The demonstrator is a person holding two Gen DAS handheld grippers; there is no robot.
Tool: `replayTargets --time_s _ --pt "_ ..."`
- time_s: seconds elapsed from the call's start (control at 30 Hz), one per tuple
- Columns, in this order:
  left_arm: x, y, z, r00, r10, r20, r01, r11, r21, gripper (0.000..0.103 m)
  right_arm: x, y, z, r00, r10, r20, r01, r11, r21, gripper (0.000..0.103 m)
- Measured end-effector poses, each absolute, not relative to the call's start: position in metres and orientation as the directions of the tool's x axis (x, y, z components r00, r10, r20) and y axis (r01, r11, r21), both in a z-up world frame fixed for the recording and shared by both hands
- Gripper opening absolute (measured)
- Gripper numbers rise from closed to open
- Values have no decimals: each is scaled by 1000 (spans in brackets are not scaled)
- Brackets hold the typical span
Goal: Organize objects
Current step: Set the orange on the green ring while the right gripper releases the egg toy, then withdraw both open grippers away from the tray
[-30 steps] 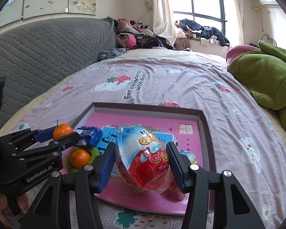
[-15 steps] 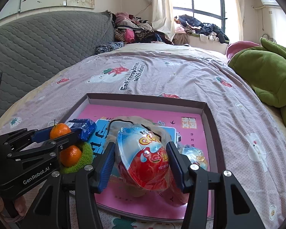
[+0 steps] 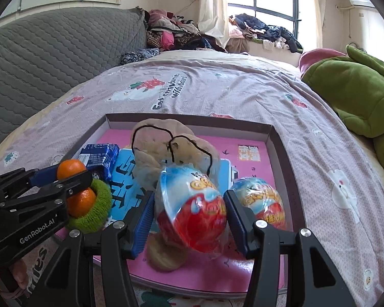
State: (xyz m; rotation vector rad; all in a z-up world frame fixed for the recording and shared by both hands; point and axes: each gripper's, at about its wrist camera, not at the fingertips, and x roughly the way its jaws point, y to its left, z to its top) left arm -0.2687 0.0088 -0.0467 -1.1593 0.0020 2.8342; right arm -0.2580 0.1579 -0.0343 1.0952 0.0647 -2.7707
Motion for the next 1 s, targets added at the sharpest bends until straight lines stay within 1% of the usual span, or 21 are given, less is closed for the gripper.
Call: replayTargets --time_s 0.07,0.17,0.33,0.47,0.63,0.77,1.0 --pt "-268 9 -47 -710 81 -700 -79 -996 -35 46 -258 159 -34 -720 -133 -681 160 -987 24 55" --pt "-267 9 -47 -709 80 -701 -81 -996 -32 52 -257 161 -32 -723 -133 -678 156 -987 28 55" --pt "-268 10 -48 -706 83 -703 -81 -996 -36 54 -256 163 -32 -717 -129 -685 150 -988 28 55" --pt "-267 10 -48 -707 74 -703 -75 -997 -30 59 -256 164 -34 -710 -126 -692 153 -988 24 55" --pt "-263 9 -46 -717 68 -693 -73 -997 -23 61 -253 165 -30 -719 -140 -681 157 -987 37 58" --pt "-259 8 -43 -720 73 -690 -74 -997 -28 64 -251 167 -25 -725 -146 -673 154 -987 48 59" --pt "-252 6 -34 -733 65 -677 -61 -998 -31 65 -247 168 -17 -731 -150 -666 157 -986 51 59"
